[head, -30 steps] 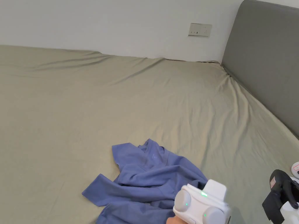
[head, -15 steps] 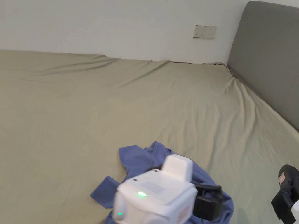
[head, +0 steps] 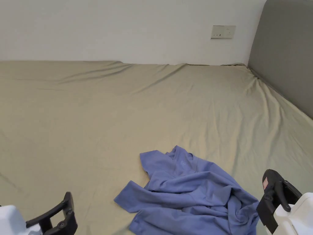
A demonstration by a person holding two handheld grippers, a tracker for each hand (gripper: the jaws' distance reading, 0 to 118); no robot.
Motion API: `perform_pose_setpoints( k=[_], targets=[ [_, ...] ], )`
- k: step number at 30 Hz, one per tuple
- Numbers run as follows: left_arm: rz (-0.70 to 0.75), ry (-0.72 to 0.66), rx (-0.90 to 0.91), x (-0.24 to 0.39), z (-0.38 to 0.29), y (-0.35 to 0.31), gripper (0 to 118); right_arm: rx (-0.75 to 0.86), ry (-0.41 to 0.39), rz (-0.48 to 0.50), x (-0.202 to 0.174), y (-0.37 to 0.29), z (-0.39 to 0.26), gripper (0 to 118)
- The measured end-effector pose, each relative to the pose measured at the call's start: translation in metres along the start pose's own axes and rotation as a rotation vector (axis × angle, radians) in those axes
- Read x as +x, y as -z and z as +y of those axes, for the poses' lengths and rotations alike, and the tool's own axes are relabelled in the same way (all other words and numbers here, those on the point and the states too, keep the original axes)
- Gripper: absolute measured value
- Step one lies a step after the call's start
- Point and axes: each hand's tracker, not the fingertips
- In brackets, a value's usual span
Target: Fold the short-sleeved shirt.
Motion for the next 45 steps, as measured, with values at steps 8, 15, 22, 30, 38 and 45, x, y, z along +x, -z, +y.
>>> perform_pose_setpoints(
  k=[8,15,22,30,38,45],
  targets=[
    [-0.039,0.014,-0.089,0.005,-0.022,-0.001,0,-0.019,-0.014,0.003,-0.002,-0.003,-0.005,1],
    [-0.126,0.045,-0.138,0.022,-0.021,0.021,0,-0.038,-0.016,-0.005,0.001,0.0,-0.011,1],
    [-0.348,0.144,-0.39,0.06,0.0,0.094,0,-0.061,-0.024,0.0,0.002,0.009,-0.017,1],
    [-0.441,0.176,-0.636,0.089,-0.005,0.159,3,-0.105,-0.019,-0.007,0.005,0.026,-0.027,1],
    [-0.455,0.301,-0.708,0.107,-0.011,0.21,112,-0.125,-0.029,-0.003,0.006,0.041,-0.029,1],
    [-0.486,0.262,-0.797,0.121,-0.029,0.239,103,-0.137,-0.039,0.0,0.006,0.048,-0.031,1]
  ],
)
